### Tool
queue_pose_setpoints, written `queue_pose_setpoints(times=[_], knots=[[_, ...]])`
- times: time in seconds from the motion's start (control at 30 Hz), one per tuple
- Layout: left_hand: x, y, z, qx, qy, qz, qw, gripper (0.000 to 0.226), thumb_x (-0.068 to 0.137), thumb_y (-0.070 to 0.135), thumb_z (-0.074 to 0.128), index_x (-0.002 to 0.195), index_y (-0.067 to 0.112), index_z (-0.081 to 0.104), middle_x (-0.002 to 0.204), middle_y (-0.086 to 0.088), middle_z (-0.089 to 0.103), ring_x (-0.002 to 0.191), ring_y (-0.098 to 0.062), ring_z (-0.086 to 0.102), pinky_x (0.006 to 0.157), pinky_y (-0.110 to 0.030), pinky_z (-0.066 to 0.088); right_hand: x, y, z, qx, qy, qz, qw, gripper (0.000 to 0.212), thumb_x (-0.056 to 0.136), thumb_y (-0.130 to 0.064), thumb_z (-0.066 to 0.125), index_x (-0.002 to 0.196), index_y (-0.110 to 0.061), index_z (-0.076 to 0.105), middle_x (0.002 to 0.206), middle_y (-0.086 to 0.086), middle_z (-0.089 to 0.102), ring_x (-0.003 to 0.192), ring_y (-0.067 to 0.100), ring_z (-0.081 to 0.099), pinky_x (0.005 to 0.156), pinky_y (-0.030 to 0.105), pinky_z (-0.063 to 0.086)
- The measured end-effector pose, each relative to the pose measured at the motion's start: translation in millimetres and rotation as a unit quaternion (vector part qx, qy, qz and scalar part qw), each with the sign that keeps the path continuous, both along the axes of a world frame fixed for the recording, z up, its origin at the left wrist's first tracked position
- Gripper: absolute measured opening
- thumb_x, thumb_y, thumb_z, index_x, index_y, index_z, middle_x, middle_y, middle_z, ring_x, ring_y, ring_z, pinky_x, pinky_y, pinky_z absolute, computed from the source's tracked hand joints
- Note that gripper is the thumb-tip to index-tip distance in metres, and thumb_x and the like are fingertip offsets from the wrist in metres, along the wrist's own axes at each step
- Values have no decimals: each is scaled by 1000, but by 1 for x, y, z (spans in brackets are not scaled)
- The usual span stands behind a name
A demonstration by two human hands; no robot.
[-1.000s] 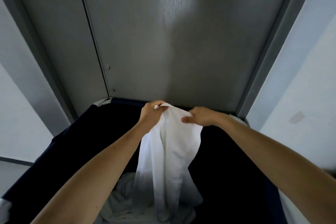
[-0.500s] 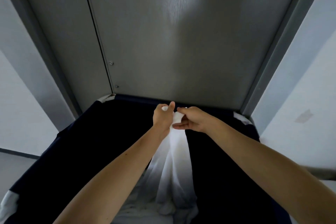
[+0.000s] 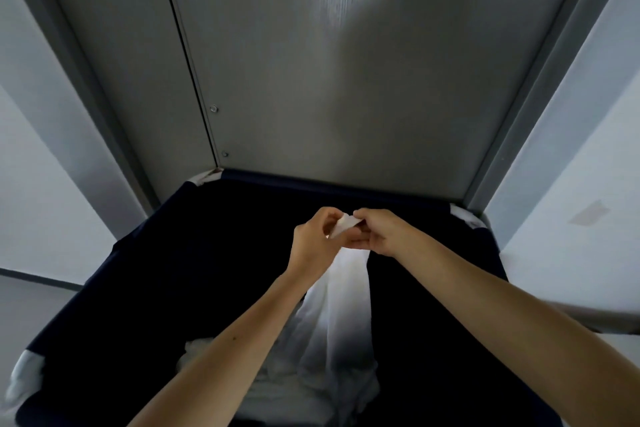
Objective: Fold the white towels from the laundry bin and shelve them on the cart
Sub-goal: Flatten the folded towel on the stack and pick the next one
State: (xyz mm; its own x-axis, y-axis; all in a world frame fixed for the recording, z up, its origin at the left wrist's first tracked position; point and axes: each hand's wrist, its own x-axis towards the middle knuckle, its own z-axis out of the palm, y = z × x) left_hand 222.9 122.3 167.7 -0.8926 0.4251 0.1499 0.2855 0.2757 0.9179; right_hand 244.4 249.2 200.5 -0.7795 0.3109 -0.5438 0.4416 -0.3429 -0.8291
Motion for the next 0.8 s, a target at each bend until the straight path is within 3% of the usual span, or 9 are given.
queue_pose_setpoints(times=[0.07,0.13,0.23,0.3,0.43,0.47,0.6,0.7,0.8], knots=[[0,-3,-7,-36,24,-15,999,28,81,24,73,104,24,58,86,15,61,79,-3,61,67,-5,46,2,-3,-1,14,-5,14,1000,24,98,-8,40,82,0,56,77,16,63,68,25,63,57,33,53],[2,-3,-12,-62,63,2,996,27,86,16,68,111,16,58,84,13,59,74,-2,58,64,-6,46,5,-7,-3,22,-3,30,999,24,98,-9,40,83,1,56,76,16,63,69,26,63,62,34,54],[5,-5,-19,-58,102,27,993,18,91,11,59,109,9,62,73,14,54,60,1,54,58,-8,44,9,-11,-9,43,-2,53,998,25,98,-12,42,81,-1,57,74,14,63,71,23,64,69,32,53],[7,-8,-22,-36,92,22,995,14,92,8,57,103,10,64,71,17,55,61,5,56,57,-7,43,14,-11,-14,82,-10,86,993,26,97,-16,45,82,-3,62,76,11,67,73,20,67,72,31,54],[6,-15,-21,-27,42,-22,998,11,91,16,59,90,27,60,77,15,59,66,10,55,60,-6,42,18,4,-22,342,32,121,931,15,88,-30,58,80,-17,62,80,-4,64,79,10,62,77,28,52],[4,-15,-18,-20,35,-28,999,14,91,17,58,88,30,59,78,15,60,67,10,55,60,-6,42,17,7,-21,359,68,130,922,12,88,-31,59,83,-20,62,84,-7,64,83,9,60,78,26,49],[-7,-12,-1,24,51,-31,998,17,92,14,57,87,30,60,83,16,62,74,10,56,65,-8,45,14,7,-16,306,163,199,917,15,93,-28,56,81,-20,61,82,-5,60,81,9,55,79,29,44],[-20,-5,19,35,84,-30,995,14,91,10,57,88,23,60,81,18,60,73,12,55,65,-6,42,7,15,-6,306,202,188,911,22,93,-26,57,74,-15,57,77,5,52,74,17,45,71,32,36],[-38,0,46,46,121,-8,992,17,90,4,55,87,21,58,81,21,58,74,17,54,67,-2,38,-4,20,14,319,243,188,896,23,91,-24,60,77,-5,56,80,5,53,74,15,47,70,29,38]])
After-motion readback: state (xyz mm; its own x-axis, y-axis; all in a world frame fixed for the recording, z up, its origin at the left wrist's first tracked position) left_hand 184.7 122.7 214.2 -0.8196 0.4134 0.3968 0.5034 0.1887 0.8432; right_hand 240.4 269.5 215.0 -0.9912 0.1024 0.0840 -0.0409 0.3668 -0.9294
